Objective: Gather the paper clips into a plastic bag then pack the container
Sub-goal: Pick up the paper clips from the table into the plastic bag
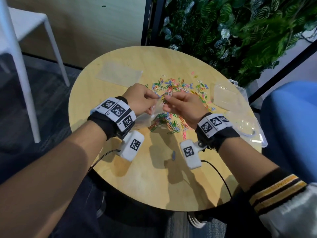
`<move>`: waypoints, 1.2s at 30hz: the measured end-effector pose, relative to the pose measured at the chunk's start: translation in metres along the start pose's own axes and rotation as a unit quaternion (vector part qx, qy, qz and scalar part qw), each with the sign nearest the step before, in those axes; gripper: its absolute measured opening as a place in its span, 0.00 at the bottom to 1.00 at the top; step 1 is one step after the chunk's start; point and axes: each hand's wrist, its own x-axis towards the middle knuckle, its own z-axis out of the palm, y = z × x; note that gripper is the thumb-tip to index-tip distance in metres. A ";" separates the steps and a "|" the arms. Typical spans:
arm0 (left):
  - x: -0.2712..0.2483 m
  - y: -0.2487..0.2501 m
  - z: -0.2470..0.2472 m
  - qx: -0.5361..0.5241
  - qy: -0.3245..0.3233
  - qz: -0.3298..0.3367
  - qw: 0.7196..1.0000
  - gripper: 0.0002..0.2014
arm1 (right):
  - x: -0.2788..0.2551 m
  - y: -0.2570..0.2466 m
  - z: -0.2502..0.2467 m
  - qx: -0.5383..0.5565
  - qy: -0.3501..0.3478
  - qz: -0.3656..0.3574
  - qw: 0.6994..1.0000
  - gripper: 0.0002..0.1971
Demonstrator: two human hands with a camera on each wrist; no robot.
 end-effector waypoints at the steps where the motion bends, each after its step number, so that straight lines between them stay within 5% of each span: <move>1: 0.000 0.000 -0.001 -0.003 0.006 0.000 1.000 0.10 | 0.002 0.002 0.005 -0.044 0.005 -0.015 0.999 0.08; 4: -0.001 0.000 -0.003 -0.014 0.011 -0.001 1.000 0.08 | 0.005 0.007 0.013 -0.235 0.029 -0.072 0.969 0.02; 7: -0.002 0.000 -0.005 -0.012 0.013 0.002 1.000 0.07 | 0.007 0.008 0.018 -0.418 0.047 -0.123 0.899 0.10; 13: -0.002 0.001 -0.004 -0.011 0.007 0.007 1.000 0.09 | 0.010 -0.001 0.024 -0.502 0.039 -0.145 0.852 0.04; 17: 0.000 0.000 -0.003 -0.018 0.002 0.006 1.000 0.09 | 0.010 -0.003 0.028 -0.555 0.038 -0.177 0.812 0.12; 25: 0.002 -0.002 -0.005 -0.015 0.011 0.002 1.000 0.08 | 0.006 -0.005 0.026 -0.577 -0.017 -0.198 0.792 0.13; 29: 0.001 -0.002 -0.008 -0.002 0.028 0.000 1.000 0.10 | -0.016 -0.007 0.016 -0.518 0.039 -0.171 0.837 0.10; 31: 0.001 0.000 -0.010 0.000 0.037 -0.003 0.999 0.10 | -0.034 0.000 0.006 -0.497 0.051 -0.093 0.861 0.09; 33: 0.000 0.002 -0.011 0.004 0.039 -0.001 0.999 0.09 | -0.056 0.011 -0.004 -0.469 -0.013 0.099 0.877 0.18; 36: 0.001 0.003 -0.013 0.006 0.047 0.005 0.999 0.09 | -0.090 0.028 -0.003 -0.468 -0.111 0.288 0.828 0.26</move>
